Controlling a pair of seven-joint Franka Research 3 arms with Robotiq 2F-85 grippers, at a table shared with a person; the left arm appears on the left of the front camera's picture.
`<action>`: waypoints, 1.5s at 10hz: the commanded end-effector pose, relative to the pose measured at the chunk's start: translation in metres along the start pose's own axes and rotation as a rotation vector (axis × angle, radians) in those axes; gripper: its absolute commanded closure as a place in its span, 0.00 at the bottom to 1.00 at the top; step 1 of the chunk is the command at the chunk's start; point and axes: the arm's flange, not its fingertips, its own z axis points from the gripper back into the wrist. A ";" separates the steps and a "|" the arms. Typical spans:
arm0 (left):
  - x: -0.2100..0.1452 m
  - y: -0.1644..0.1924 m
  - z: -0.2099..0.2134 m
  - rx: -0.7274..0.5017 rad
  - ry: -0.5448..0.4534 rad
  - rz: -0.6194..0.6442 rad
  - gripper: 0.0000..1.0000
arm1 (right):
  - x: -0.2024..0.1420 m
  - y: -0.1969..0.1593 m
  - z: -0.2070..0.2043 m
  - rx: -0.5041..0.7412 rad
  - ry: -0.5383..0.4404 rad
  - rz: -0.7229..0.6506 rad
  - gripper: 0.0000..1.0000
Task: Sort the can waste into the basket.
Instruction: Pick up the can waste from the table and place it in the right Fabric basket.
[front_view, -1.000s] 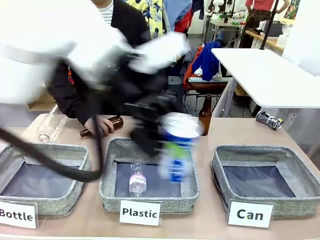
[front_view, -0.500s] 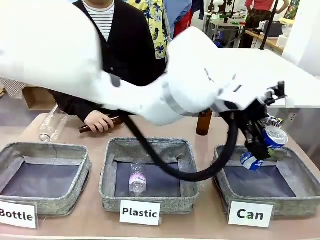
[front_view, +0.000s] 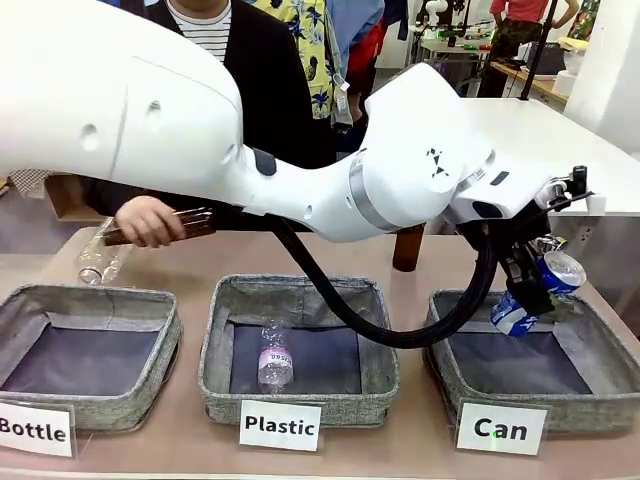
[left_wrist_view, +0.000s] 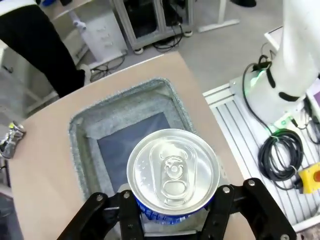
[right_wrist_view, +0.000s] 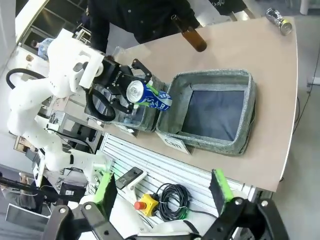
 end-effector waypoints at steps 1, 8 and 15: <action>-0.003 0.006 -0.007 -0.002 0.003 0.011 0.67 | -0.003 0.005 0.006 -0.001 -0.020 -0.020 0.00; -0.009 -0.002 0.001 0.044 0.048 -0.090 0.00 | -0.003 0.005 0.006 -0.001 -0.020 -0.020 0.00; -0.023 -0.033 0.057 0.045 -0.027 0.213 0.00 | 0.015 0.001 -0.015 0.073 -0.035 -0.027 0.00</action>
